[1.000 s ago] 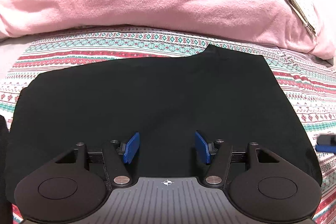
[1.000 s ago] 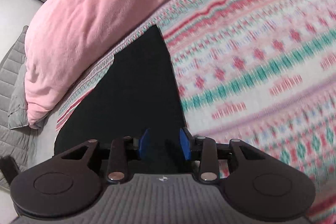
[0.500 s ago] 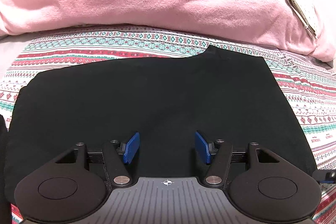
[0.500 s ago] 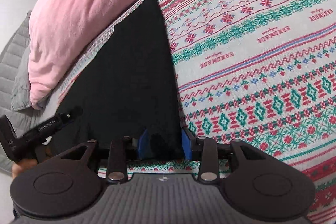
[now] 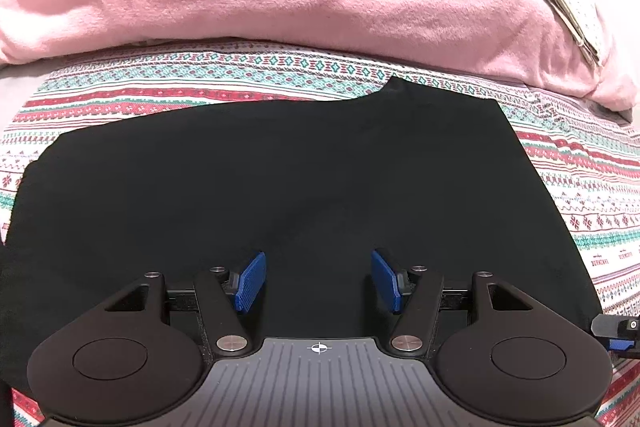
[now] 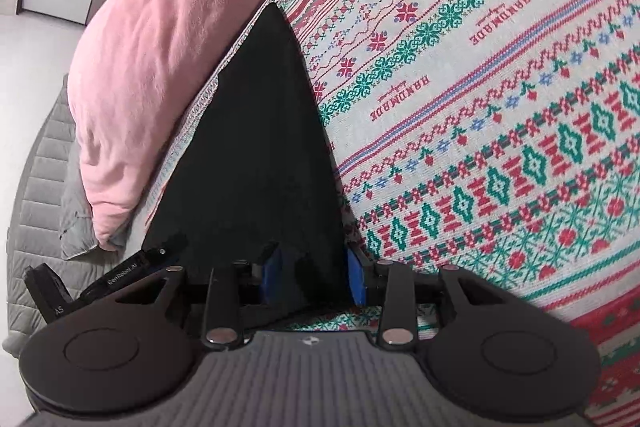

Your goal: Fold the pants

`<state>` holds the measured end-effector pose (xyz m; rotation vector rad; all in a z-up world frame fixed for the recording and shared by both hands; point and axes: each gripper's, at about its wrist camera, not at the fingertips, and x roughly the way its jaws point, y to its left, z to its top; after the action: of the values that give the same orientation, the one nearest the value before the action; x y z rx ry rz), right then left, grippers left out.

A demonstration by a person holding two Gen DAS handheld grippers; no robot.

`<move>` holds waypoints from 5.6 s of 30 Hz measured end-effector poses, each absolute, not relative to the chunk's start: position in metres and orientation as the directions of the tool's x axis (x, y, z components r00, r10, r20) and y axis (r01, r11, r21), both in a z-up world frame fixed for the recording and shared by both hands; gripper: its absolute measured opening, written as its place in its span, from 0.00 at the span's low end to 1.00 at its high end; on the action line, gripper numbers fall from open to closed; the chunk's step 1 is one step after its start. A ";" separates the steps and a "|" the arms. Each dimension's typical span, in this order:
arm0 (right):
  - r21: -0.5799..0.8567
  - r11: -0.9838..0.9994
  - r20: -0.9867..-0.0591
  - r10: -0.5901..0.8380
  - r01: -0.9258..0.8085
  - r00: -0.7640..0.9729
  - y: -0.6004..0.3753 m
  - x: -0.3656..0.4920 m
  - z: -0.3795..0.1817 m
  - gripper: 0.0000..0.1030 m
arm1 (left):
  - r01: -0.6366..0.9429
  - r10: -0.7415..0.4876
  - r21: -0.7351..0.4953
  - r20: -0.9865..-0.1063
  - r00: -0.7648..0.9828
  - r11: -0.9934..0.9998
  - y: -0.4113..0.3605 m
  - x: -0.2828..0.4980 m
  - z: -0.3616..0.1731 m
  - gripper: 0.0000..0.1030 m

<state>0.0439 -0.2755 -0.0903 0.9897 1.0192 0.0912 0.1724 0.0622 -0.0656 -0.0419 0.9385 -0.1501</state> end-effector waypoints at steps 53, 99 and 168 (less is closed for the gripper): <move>0.396 0.879 -0.547 -0.004 0.264 0.837 -0.311 -0.009 0.027 0.19 | 0.383 -0.311 -0.057 -0.699 0.644 0.922 -0.234 0.251 0.048 0.00; 0.097 0.883 -0.687 0.394 -0.460 0.610 -0.018 0.033 -0.014 0.32 | 0.090 -0.283 -0.293 -0.725 0.628 0.952 0.136 0.253 -0.077 0.04; 0.261 0.965 -0.779 0.199 0.020 0.594 -0.204 0.161 -0.042 0.60 | 0.026 -0.281 -0.316 -0.799 0.532 0.948 0.137 0.201 -0.089 0.41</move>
<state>0.1610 -0.2041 -0.0417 0.2543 0.9314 0.1050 0.2012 0.1366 -0.0889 -0.2804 0.9962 -0.1859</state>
